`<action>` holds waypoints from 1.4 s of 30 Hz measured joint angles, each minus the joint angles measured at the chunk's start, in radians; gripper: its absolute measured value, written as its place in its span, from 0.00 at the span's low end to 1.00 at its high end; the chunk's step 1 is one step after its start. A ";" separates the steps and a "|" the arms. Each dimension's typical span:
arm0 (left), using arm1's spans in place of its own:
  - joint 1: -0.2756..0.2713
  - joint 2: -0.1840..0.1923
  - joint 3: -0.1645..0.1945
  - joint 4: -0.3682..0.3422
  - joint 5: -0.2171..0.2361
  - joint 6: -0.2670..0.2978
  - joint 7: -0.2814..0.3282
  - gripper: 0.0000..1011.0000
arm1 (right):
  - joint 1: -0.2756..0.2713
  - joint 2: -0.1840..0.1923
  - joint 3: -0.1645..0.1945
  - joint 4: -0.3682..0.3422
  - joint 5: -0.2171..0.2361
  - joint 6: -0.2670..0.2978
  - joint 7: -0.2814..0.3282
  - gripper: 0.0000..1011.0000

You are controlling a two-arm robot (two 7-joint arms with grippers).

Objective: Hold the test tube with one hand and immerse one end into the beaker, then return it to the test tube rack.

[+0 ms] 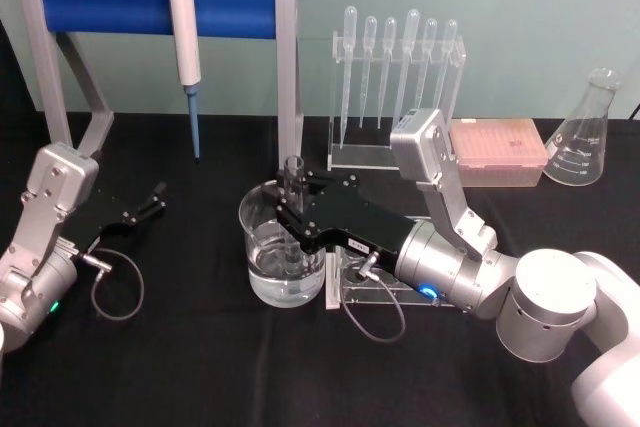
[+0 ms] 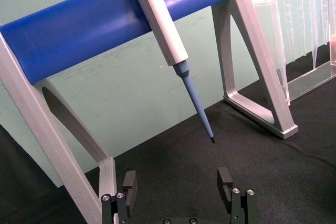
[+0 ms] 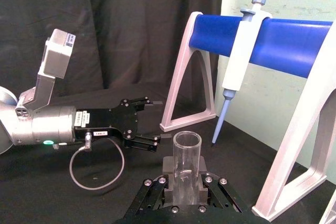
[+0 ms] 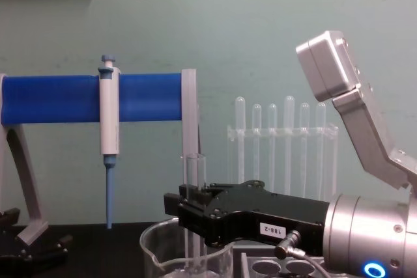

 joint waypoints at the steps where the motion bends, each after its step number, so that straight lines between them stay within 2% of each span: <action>1: 0.000 0.000 0.000 0.000 0.000 0.000 0.000 0.99 | 0.000 0.000 0.000 0.000 0.000 0.000 0.000 0.24; 42: 0.000 0.000 0.000 0.000 0.000 0.000 0.000 0.99 | 0.000 0.000 0.000 0.000 0.000 0.000 0.000 0.24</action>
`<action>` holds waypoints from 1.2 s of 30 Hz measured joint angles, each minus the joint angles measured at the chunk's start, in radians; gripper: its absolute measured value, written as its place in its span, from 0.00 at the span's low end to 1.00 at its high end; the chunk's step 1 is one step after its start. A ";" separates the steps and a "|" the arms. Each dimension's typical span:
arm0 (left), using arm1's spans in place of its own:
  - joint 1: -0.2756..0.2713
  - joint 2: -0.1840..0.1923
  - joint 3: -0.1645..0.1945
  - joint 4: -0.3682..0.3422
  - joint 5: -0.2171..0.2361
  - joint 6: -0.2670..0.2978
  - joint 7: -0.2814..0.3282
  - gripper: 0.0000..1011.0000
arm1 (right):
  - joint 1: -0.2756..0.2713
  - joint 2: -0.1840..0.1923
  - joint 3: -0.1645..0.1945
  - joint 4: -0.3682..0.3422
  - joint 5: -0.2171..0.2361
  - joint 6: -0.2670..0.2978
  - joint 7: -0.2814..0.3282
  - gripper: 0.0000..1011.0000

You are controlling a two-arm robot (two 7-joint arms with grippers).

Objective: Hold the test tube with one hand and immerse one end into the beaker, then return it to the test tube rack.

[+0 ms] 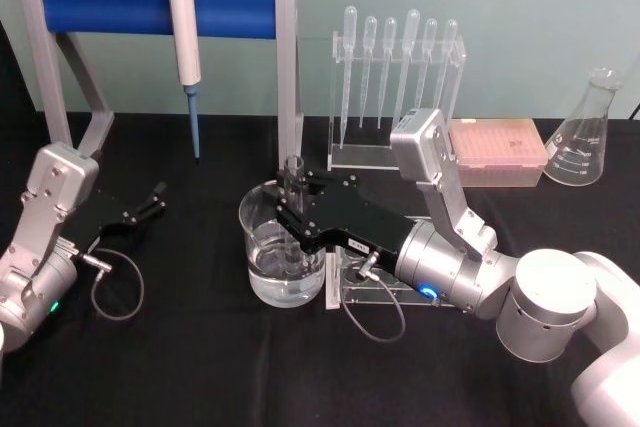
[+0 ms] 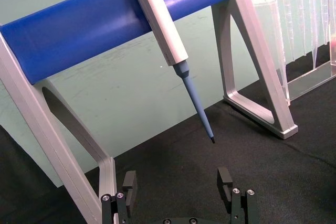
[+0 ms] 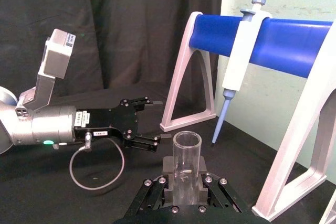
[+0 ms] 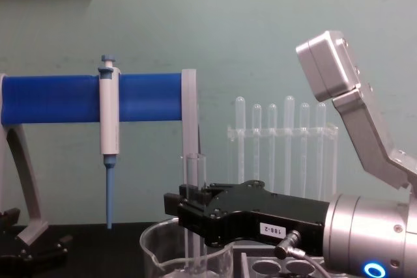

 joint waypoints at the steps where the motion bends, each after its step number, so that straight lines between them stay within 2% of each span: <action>1: 0.000 0.000 0.000 0.000 0.000 0.000 0.000 0.99 | 0.000 0.000 0.000 0.000 0.000 0.000 0.000 0.24; 36: 0.000 0.000 0.000 0.000 0.000 0.000 0.000 0.99 | 0.000 0.000 0.000 0.000 0.000 0.000 0.000 0.24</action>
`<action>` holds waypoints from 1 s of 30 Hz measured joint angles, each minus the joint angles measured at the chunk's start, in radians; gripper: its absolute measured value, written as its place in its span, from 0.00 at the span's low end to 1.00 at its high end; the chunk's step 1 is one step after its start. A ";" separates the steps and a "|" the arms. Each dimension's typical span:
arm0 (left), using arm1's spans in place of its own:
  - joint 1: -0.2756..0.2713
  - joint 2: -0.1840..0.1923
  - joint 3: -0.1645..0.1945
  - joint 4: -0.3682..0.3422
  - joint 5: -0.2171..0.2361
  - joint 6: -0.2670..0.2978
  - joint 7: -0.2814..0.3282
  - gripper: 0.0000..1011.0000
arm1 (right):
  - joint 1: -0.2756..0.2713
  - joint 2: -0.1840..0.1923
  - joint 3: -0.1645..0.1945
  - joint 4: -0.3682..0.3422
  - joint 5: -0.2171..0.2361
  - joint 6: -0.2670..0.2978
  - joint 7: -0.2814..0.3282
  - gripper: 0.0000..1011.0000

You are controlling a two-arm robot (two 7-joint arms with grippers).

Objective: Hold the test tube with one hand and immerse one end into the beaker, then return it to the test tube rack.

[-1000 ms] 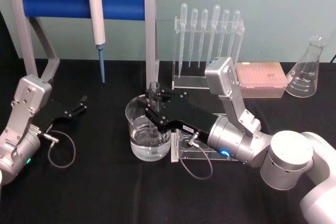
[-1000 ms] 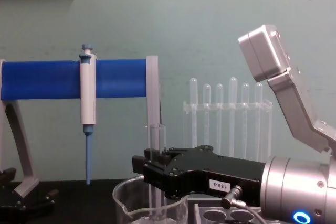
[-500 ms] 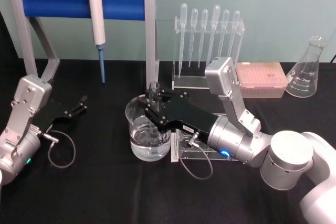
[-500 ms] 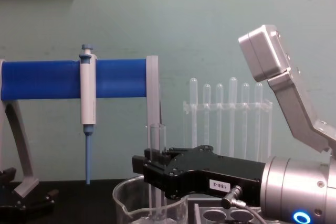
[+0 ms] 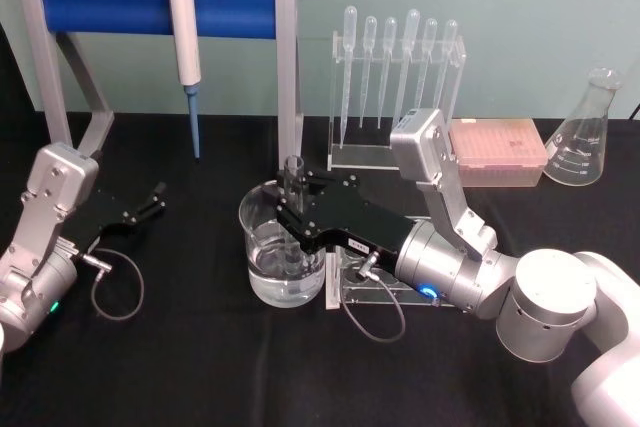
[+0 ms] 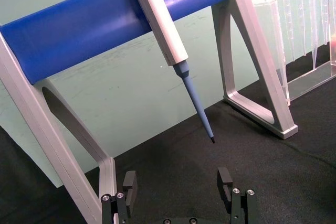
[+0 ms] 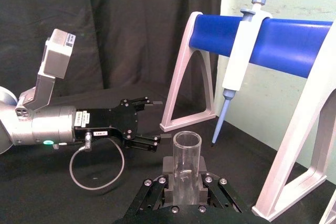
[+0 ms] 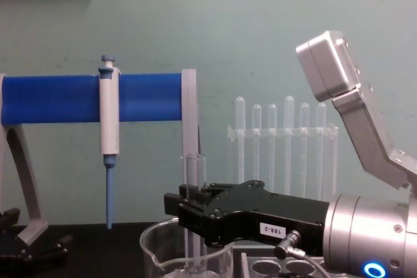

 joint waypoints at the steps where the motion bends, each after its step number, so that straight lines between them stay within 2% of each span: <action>1: 0.000 0.000 0.000 0.000 0.000 0.000 0.000 0.99 | 0.000 0.000 0.000 0.000 0.000 0.000 0.000 0.24; 23: 0.000 0.000 0.000 0.000 0.000 0.000 0.000 0.99 | 0.000 0.000 0.001 -0.004 0.000 0.002 0.000 0.24; 30: 0.000 0.000 0.000 0.000 0.000 0.000 0.000 0.99 | 0.006 0.019 0.024 -0.096 0.011 0.044 0.002 0.24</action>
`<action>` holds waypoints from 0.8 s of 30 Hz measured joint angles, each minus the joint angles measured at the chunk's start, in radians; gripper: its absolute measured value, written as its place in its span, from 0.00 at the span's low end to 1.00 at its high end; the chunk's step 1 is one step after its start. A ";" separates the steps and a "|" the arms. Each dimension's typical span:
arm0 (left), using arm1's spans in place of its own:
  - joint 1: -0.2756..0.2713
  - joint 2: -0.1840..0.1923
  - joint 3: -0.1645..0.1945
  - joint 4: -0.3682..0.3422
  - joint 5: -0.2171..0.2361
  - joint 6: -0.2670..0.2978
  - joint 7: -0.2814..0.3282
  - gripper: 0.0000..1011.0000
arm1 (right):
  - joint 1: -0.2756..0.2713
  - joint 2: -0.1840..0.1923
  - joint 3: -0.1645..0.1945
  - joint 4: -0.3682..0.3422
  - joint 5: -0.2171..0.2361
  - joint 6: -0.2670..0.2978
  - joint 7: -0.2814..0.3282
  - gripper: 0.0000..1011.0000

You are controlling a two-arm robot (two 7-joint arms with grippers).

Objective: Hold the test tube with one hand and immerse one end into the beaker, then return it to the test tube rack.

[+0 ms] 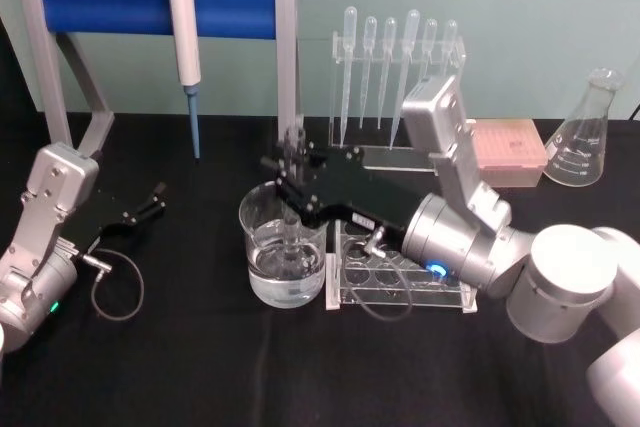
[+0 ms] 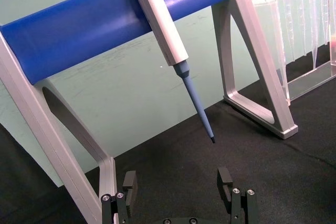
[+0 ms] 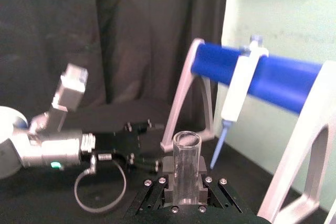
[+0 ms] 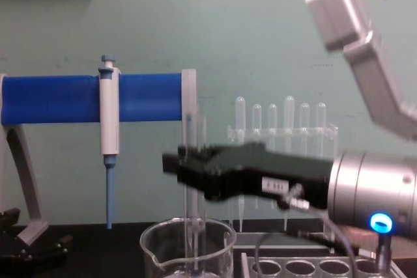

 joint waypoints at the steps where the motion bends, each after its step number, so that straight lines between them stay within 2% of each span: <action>1: 0.000 0.000 0.000 0.000 0.000 0.000 0.000 0.99 | 0.001 0.003 0.003 -0.013 0.003 0.006 0.000 0.24; 8: 0.000 0.000 0.000 0.000 0.000 0.000 0.000 0.99 | 0.020 0.034 0.030 -0.130 0.040 0.064 0.000 0.24; 9: 0.000 0.000 0.000 0.000 0.000 0.000 0.000 0.99 | 0.020 0.034 0.030 -0.130 0.040 0.064 0.000 0.24; 14: 0.000 0.000 0.000 0.000 0.000 0.000 0.000 0.99 | 0.020 0.073 0.058 -0.216 0.064 0.098 -0.017 0.24; 19: 0.000 0.000 0.000 0.000 0.000 0.000 0.000 0.99 | -0.016 0.134 0.105 -0.295 0.079 0.121 -0.053 0.24; 24: 0.000 0.000 0.000 0.000 0.000 0.000 0.000 0.99 | -0.066 0.184 0.148 -0.338 0.090 0.123 -0.077 0.24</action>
